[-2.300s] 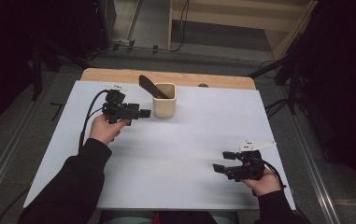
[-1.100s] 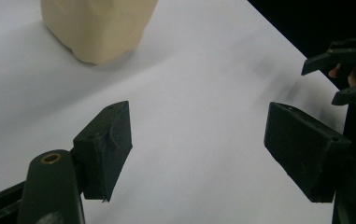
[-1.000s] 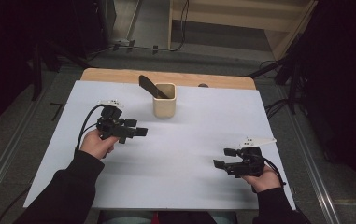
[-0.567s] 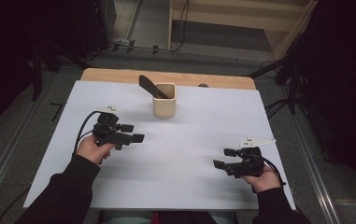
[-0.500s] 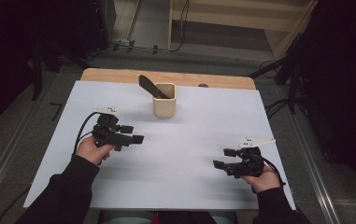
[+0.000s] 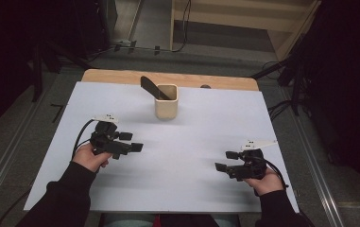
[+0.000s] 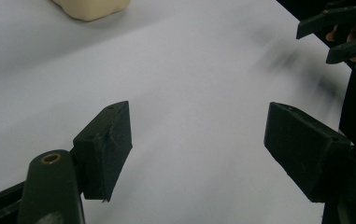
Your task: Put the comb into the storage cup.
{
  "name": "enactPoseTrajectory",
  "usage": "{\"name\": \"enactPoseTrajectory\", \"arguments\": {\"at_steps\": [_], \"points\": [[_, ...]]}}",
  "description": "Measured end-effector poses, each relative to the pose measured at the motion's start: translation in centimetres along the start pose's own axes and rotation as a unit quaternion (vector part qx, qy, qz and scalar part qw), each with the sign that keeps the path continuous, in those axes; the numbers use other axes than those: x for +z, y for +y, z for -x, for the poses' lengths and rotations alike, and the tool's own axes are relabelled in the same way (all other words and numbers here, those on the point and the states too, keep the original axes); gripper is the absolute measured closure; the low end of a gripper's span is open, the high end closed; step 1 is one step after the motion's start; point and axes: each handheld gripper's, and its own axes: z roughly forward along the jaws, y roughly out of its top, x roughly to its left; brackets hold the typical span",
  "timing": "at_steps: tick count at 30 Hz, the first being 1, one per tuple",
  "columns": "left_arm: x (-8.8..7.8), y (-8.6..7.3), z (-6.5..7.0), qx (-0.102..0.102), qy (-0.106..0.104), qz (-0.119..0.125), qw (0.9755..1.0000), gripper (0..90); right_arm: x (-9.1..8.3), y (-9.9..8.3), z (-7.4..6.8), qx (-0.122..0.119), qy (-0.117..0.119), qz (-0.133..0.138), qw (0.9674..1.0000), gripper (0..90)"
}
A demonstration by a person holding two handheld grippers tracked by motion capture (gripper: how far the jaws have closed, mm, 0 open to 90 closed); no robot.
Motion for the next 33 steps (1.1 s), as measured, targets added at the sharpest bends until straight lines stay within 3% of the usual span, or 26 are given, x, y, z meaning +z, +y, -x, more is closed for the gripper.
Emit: {"name": "enactPoseTrajectory", "arguments": {"at_steps": [16,33], "points": [[-0.7,-2.2,0.9,0.007,0.002,-0.001,1.0,23.8,0.0,0.0,0.0,0.002,-0.003,0.0,1.0,24.9],[-1.3,-3.8,1.7,0.022,0.016,-0.027,0.9993,23.9,0.1,-0.1,0.2,0.004,-0.006,-0.003,1.0,24.9]]}}
